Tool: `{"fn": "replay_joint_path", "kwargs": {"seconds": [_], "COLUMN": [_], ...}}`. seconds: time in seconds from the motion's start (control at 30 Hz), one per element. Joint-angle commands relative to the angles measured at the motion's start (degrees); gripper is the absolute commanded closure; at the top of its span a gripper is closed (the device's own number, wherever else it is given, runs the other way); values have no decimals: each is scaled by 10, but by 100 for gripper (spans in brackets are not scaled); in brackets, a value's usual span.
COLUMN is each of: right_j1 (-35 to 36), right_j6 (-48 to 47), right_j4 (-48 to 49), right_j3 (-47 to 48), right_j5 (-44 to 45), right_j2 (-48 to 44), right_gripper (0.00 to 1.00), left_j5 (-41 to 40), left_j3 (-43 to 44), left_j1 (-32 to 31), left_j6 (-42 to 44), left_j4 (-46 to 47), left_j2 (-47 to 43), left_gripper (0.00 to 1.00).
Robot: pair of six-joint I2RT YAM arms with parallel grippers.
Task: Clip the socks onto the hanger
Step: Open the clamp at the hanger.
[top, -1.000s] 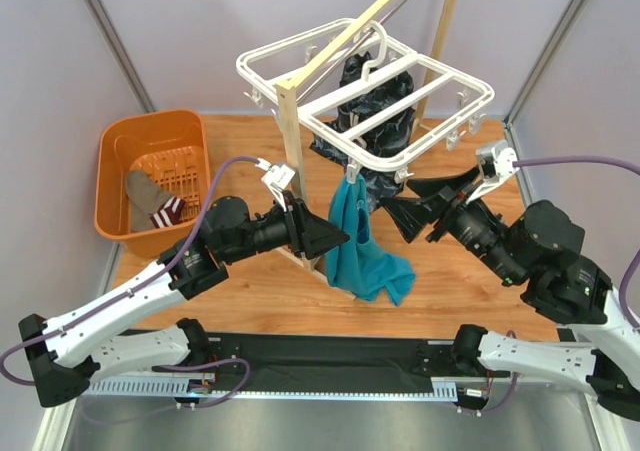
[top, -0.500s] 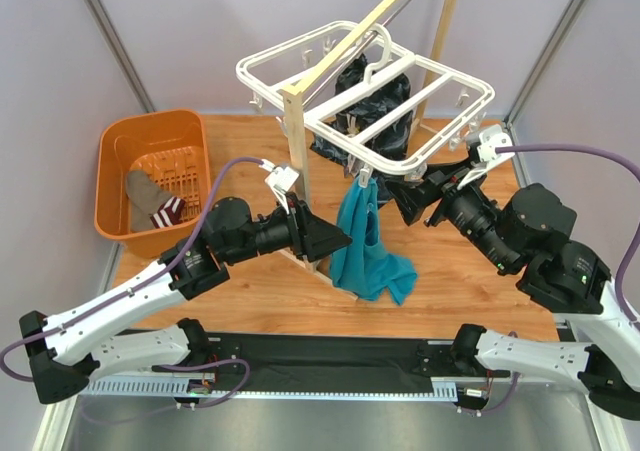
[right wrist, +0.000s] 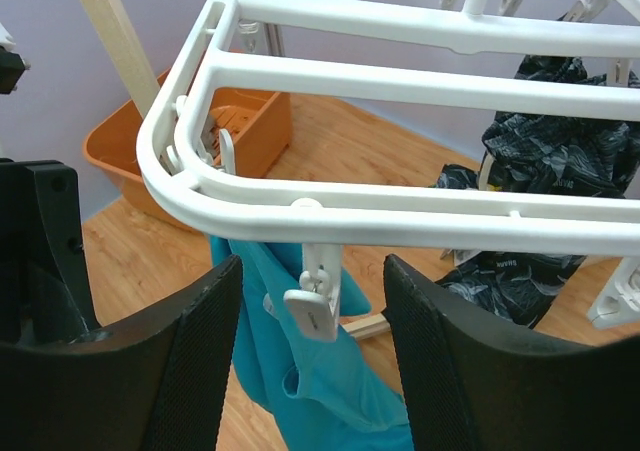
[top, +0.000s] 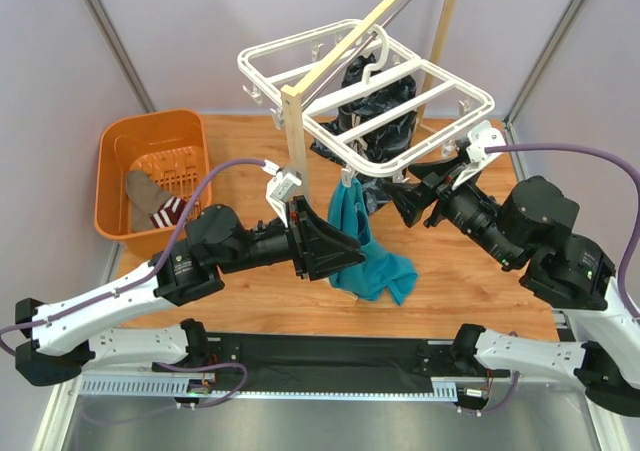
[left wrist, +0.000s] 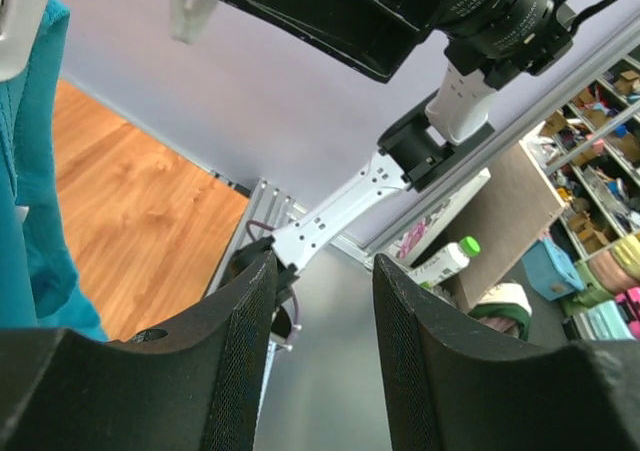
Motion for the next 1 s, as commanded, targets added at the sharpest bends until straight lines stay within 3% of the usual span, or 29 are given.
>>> {"fn": "replay_joint_path", "kwargs": {"seconds": [0.0, 0.4, 0.5, 0.77, 0.87, 0.97], "right_j1": [-7, -17, -16, -16, -16, -16], "right_j6": [-8, 31, 51, 123, 139, 156], "right_j4": [0, 6, 6, -33, -35, -36], "right_j3": [18, 38, 40, 75, 83, 89], "right_j5": [-30, -47, -54, -121, -154, -194], "right_j2": [8, 38, 39, 50, 49, 49], "right_gripper": [40, 59, 72, 95, 97, 98], "left_j5": [-37, -57, -66, -66, -51, 28], "left_j3": [13, 38, 46, 89, 118, 114], "left_j1": [-7, -7, -7, -7, -2, 35], "left_j6": [41, 76, 99, 128, 98, 11], "left_j4": [12, -19, -28, -29, -35, 21], "left_j2": [2, 9, 8, 33, 55, 72], "left_gripper": [50, 46, 43, 36, 35, 35]}}
